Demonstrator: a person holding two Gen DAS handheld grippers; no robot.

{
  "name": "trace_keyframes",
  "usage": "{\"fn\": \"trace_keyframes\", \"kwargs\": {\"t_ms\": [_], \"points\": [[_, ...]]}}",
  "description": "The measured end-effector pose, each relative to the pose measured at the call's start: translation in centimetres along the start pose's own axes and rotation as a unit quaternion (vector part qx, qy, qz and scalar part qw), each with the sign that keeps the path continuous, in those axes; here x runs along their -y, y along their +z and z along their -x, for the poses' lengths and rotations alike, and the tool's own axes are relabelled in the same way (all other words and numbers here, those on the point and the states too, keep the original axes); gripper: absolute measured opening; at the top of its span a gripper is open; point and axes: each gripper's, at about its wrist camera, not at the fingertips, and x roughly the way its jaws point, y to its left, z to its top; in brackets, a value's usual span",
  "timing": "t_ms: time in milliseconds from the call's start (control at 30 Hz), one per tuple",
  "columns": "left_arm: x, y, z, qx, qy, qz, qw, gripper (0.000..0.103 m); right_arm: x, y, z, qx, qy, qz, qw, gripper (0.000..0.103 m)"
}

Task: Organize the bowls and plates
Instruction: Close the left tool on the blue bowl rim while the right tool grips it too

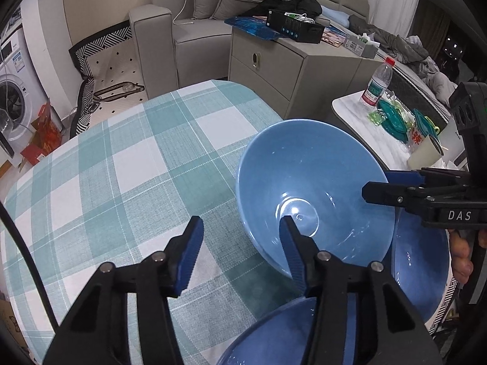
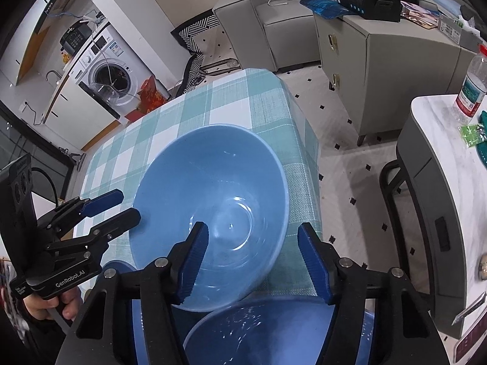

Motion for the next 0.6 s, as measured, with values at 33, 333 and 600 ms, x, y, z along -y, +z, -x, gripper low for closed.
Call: {"fn": "trace_keyframes", "kwargs": {"t_ms": [33,333,600], "points": [[0.0,0.0,-0.1,0.000,-0.001,0.000,1.0000,0.050,0.0,-0.1,0.0,-0.002,0.000,0.000,1.000,0.062],[0.2,-0.1,-1.1,-0.013,-0.012,0.001,0.9998,0.037,0.0,-0.1,-0.8,-0.005,-0.005,0.003,1.000,0.052],[0.2,0.0,-1.2,-0.013,-0.021,0.000,0.9997,0.031,0.6,-0.2,-0.8,-0.008,-0.014,0.000,1.000,0.035]]}}
